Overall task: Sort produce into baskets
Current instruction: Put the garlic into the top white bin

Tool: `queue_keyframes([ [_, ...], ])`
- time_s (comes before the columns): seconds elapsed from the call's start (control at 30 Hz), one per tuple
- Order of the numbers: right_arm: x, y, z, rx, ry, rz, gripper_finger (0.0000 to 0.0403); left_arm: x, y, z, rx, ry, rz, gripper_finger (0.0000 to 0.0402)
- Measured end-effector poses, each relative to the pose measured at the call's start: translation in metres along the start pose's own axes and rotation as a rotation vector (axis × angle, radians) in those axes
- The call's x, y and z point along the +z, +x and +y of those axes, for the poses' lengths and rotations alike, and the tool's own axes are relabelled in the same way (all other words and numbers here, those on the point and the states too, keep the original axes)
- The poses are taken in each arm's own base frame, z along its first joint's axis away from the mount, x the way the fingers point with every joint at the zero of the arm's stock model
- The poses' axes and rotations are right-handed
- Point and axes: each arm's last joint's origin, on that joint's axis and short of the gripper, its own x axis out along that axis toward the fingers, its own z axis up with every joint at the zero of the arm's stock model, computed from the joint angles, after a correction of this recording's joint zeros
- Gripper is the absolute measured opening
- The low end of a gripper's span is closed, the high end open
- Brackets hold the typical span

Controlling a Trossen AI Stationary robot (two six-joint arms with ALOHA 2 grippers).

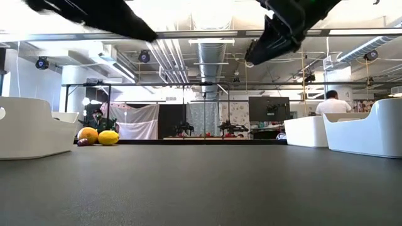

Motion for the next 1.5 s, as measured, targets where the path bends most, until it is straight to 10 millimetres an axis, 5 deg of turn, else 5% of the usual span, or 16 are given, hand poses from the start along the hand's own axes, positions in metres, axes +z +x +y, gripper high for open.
queue_keyframes([
  [0.1,0.005,0.004,0.003,0.007,-0.067,-0.043,0.0203,0.006,-0.030,-0.014,-0.232,0.010,0.089,0.0173],
  [0.23,0.013,0.007,0.007,0.013,-0.170,-0.121,0.0203,0.016,-0.069,-0.021,-0.452,-0.202,0.338,0.0173],
  [0.5,0.032,0.019,0.014,-0.010,-0.298,-0.320,0.0203,-0.001,-0.119,-0.027,-0.384,-0.544,0.849,0.0173],
  [0.63,0.036,0.024,0.017,-0.025,-0.334,-0.371,0.0203,-0.017,-0.125,-0.031,-0.367,-0.547,1.152,0.0171],
  [0.9,0.030,0.029,0.019,-0.021,-0.338,-0.319,0.0203,-0.048,-0.123,-0.029,-0.401,-0.389,1.460,0.0157],
  [1.2,0.016,0.031,0.016,-0.003,-0.256,-0.186,0.0203,-0.068,-0.121,-0.034,-0.510,-0.366,1.659,0.0123],
  [1.5,0.015,0.031,0.016,0.001,-0.201,-0.176,0.0203,-0.085,-0.103,-0.032,-0.567,-0.334,1.669,0.0082],
])
